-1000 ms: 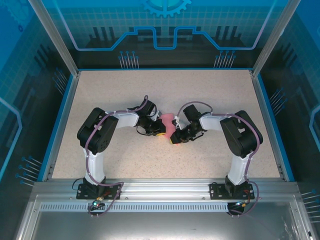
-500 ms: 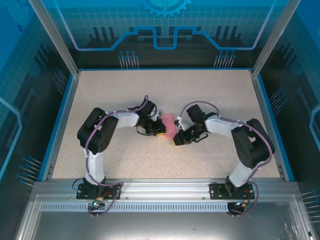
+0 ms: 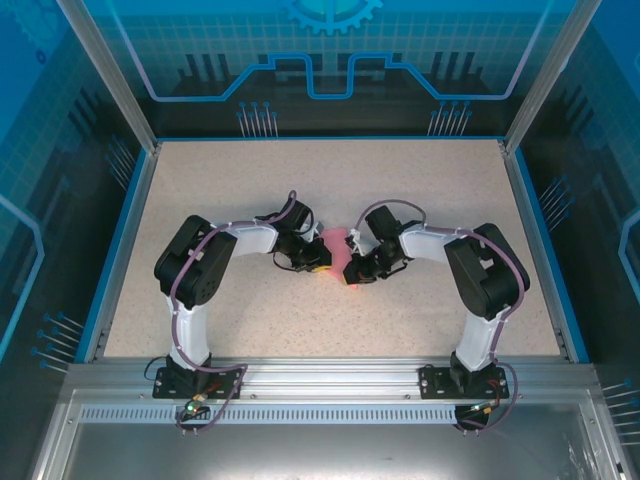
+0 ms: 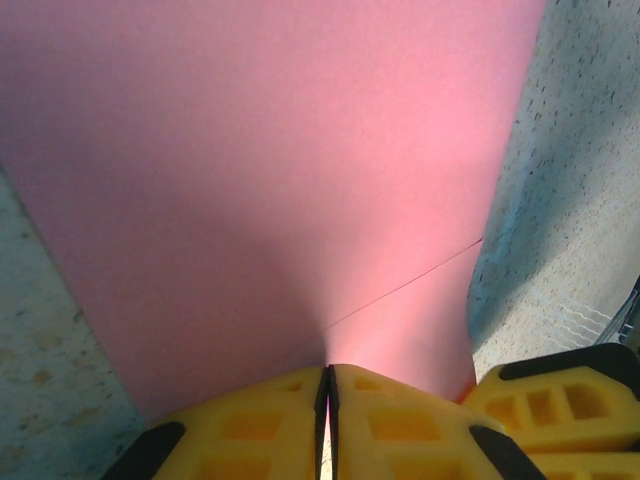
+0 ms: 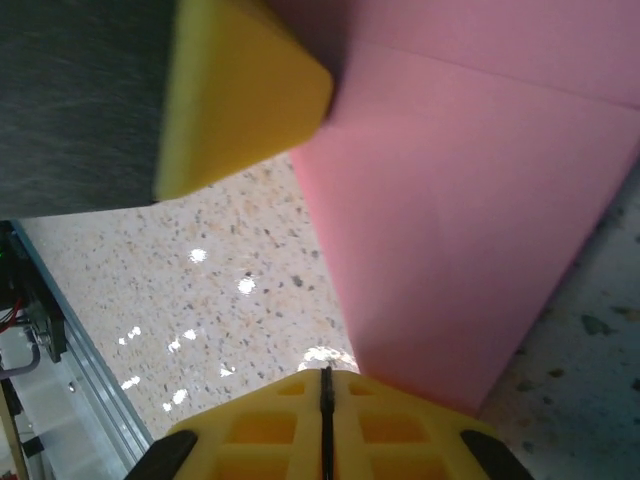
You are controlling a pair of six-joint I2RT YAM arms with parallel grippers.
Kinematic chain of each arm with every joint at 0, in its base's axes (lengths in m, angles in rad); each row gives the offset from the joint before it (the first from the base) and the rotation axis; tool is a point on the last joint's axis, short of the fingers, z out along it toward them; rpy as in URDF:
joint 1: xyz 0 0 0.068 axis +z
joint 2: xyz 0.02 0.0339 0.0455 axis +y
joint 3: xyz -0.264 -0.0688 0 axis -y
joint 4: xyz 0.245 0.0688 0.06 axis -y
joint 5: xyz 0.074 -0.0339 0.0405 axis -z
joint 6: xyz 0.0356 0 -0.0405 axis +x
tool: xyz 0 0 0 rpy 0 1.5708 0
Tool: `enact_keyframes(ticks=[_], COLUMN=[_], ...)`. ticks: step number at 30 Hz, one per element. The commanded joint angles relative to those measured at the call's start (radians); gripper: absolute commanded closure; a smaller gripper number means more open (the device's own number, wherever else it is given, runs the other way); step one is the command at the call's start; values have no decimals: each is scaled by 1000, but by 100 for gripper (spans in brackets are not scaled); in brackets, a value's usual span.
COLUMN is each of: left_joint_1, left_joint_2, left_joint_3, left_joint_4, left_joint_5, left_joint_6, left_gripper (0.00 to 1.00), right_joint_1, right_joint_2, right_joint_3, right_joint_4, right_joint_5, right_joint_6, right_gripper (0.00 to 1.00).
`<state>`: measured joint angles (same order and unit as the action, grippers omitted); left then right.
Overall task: Fold a paper plane with a square sheet of paper (fold left side to right side)
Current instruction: Third fold the triangle at the center of the table.
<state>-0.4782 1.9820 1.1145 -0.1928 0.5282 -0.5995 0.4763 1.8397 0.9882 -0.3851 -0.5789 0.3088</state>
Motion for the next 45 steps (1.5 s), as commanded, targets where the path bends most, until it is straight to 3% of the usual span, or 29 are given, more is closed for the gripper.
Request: enact_keyframes(ticks=[1,9,16,22,33,45], left_joint_1=[-6,-9,-60,-109,-114,-112], left_joint_2=[28,-42,-132,-106,-40,1], left_joint_3=[-27,-42,-40,-14,13,49], left_joint_4=[-91,-46,-19,-16,7,-99], left_joint_5=[-100,-90,-61,-54,-52,-202], left_joint_6=[19,22,67,70,70,132], left_gripper=[87,85,82,83,83,84], right_joint_1=[-2,-20,-42,-44,-44,-44], right_joint_2=[29,71,90,105,115,120], right_joint_3=[-11,-56,-91,-87,-76,-69], right_joint_4=[16,-20,14,21,0,-48], right_joint_5=[9,48,16,7,23,68], right_joint_6=[42,57,80,76,60,44], right_gripper=[92,100,100,100,100,100])
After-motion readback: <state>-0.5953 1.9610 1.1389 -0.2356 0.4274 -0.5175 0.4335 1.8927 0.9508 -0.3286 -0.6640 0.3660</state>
